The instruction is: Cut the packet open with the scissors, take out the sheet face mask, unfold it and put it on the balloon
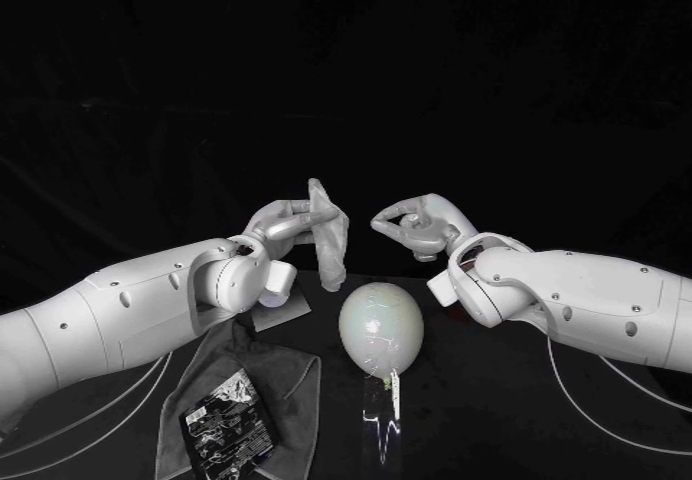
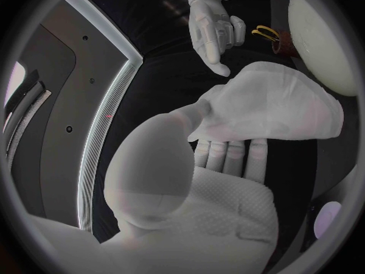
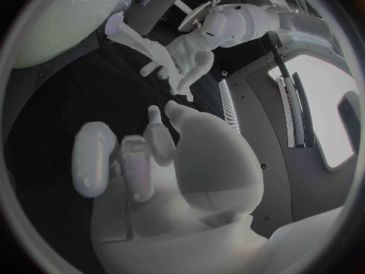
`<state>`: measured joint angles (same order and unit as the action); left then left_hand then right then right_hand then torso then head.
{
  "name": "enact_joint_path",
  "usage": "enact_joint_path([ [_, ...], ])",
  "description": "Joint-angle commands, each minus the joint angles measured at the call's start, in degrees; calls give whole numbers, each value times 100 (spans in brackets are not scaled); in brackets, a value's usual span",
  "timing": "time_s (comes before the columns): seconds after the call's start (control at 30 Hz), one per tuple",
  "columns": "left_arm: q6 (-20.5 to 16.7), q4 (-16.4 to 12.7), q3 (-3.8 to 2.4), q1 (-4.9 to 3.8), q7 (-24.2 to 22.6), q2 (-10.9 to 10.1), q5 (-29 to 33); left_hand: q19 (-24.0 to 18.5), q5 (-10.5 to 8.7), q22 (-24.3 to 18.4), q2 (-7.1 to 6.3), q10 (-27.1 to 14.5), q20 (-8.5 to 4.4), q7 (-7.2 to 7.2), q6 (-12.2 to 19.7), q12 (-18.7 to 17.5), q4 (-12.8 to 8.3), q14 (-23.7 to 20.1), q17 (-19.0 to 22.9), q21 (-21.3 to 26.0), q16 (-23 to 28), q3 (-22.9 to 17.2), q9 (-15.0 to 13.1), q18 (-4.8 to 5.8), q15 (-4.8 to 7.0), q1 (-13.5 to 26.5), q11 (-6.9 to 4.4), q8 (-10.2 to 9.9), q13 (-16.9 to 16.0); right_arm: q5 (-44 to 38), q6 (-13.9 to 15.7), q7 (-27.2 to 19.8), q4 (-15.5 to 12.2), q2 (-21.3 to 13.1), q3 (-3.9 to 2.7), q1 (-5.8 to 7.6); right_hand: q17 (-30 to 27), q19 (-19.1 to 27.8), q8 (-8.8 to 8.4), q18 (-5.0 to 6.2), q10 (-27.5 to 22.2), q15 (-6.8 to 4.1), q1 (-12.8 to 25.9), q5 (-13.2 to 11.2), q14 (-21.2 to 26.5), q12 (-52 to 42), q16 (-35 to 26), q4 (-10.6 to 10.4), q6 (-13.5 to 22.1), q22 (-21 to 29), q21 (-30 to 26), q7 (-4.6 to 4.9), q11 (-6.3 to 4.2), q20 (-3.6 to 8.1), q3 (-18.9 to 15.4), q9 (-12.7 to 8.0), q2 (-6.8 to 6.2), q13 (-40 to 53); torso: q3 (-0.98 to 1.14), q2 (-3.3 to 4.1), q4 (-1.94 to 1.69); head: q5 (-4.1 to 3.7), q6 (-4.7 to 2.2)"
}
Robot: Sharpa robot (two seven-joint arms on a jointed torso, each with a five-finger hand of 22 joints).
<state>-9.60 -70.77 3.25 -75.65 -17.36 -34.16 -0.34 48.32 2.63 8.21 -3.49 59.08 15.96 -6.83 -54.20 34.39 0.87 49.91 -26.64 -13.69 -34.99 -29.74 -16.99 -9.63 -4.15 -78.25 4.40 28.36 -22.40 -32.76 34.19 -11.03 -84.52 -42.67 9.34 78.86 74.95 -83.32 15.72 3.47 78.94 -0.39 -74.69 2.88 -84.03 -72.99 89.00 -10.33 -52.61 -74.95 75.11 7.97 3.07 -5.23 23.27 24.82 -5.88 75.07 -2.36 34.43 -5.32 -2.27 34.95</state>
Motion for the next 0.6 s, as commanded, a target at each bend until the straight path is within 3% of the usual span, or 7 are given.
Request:
enact_joint_path([
  [0.03, -238, -127, -6, -4, -289, -66, 157, -29, 15, 10, 8, -30, -5, -37, -1, -12, 8, -27, -8, -10, -31, -39, -123, -2, -5, -37, 6, 38, 6, 115, 143, -343, -14, 7, -4, -35, 1318, -48, -35, -47, 43, -37, -56, 16, -551, -24, 23, 46, -42, -1112, 32, -12, 5, -10, 6, -7, 5, 78, -3, 4, -1, 8, 34],
  [0.6, -370, -388, -5, -4, -400, -300, 181, -37, 15, 13, 6, -31, -2, -46, 1, -11, -2, -35, -11, -14, -44, -51, -127, -1, -5, -47, 6, 45, 10, 141, 305, -641, -83, 138, -6, -135, 1328, -47, -64, -47, 60, -36, -104, 18, -553, -73, 27, 79, -33, -1112, 38, -4, 9, -9, 11, -30, 2, 117, -3, -3, -3, 84, 94],
])
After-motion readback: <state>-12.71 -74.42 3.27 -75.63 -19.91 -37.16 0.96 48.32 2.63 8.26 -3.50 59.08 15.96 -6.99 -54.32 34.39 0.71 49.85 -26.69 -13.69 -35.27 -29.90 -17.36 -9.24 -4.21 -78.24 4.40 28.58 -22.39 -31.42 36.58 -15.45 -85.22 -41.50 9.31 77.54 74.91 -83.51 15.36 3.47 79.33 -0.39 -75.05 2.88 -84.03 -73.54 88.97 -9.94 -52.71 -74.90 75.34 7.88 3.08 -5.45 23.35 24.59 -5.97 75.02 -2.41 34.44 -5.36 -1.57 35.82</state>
